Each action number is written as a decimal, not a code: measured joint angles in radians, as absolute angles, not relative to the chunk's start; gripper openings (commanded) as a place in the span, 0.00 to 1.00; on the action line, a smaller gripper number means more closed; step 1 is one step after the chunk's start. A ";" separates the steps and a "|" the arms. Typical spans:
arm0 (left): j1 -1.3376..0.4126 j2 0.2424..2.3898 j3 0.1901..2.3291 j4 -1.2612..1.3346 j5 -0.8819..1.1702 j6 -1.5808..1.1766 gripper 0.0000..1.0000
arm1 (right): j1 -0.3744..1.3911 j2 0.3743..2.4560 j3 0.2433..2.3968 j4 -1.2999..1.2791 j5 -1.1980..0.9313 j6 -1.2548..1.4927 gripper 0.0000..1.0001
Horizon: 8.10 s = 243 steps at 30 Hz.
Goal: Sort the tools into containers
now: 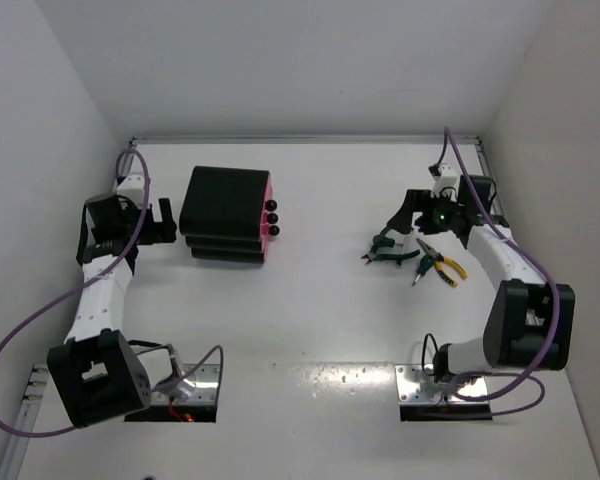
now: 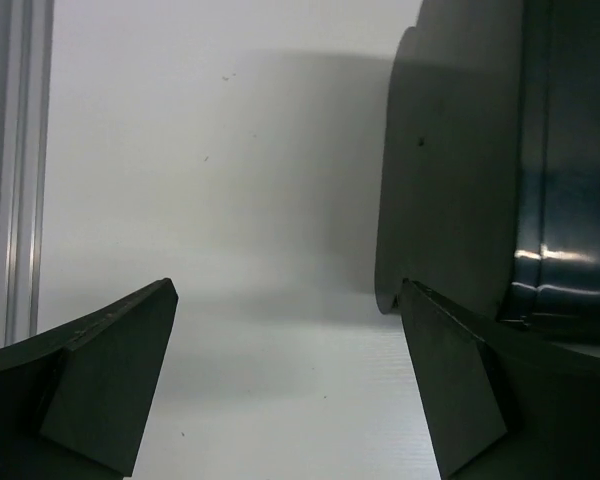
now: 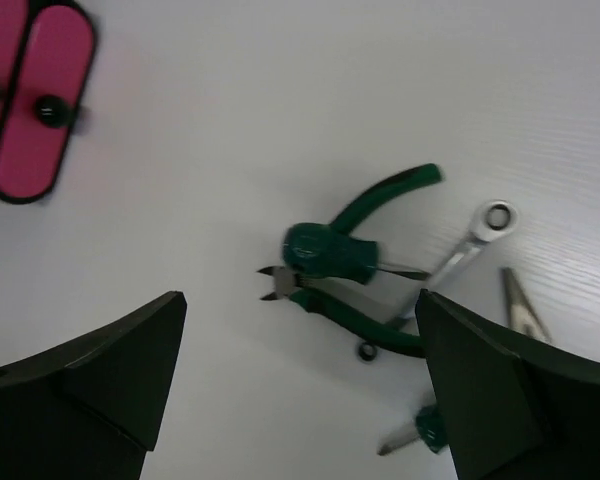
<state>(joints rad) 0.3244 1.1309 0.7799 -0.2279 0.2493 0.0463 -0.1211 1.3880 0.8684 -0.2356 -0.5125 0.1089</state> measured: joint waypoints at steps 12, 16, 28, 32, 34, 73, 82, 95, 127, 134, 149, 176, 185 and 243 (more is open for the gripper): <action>0.224 0.964 0.995 -0.297 0.443 0.112 0.96 | 0.091 1.814 0.927 0.039 -0.885 0.575 0.72; 0.100 0.957 1.007 -0.300 0.402 0.115 0.86 | 0.197 1.911 0.993 0.174 -0.900 0.747 0.68; -0.061 1.084 0.974 -0.303 0.187 0.115 0.75 | 0.357 2.230 1.189 0.471 -0.858 1.150 0.62; -0.096 1.097 0.964 -0.283 0.150 0.115 0.73 | 0.374 2.309 1.224 0.511 -0.840 1.237 0.62; -0.110 1.106 0.955 -0.275 0.134 0.115 0.70 | 0.386 2.336 1.247 0.548 -0.846 1.278 0.62; -0.119 1.194 0.924 -0.192 0.073 0.089 0.70 | 0.364 2.361 1.204 0.685 -0.855 1.353 0.21; -0.119 1.195 0.924 -0.191 0.073 0.085 0.70 | 0.261 2.268 1.109 0.568 -0.895 1.234 0.18; -0.119 1.199 0.924 -0.184 0.073 0.085 0.74 | 0.189 2.202 1.010 0.462 -0.927 1.117 0.47; -0.165 1.211 1.111 -0.447 0.156 0.261 1.00 | -0.075 1.886 1.419 -0.933 -0.786 -0.713 0.61; -0.165 1.219 1.111 -0.493 0.176 0.263 1.00 | -0.062 1.866 1.290 -1.027 -0.715 -1.141 0.62; -0.165 1.254 1.111 -0.491 0.177 0.251 1.00 | -0.052 1.853 1.237 -0.899 -0.704 -1.305 0.72; -0.165 1.279 1.111 -0.455 0.144 0.241 1.00 | 0.109 1.929 1.254 -0.822 -0.609 -1.297 0.43; -0.165 1.280 1.111 -0.454 0.133 0.235 1.00 | 0.122 1.933 1.253 -0.780 -0.529 -1.253 0.30; -0.168 1.259 1.045 -0.327 0.055 0.192 1.00 | -0.050 2.112 1.497 -0.767 -0.104 0.356 0.35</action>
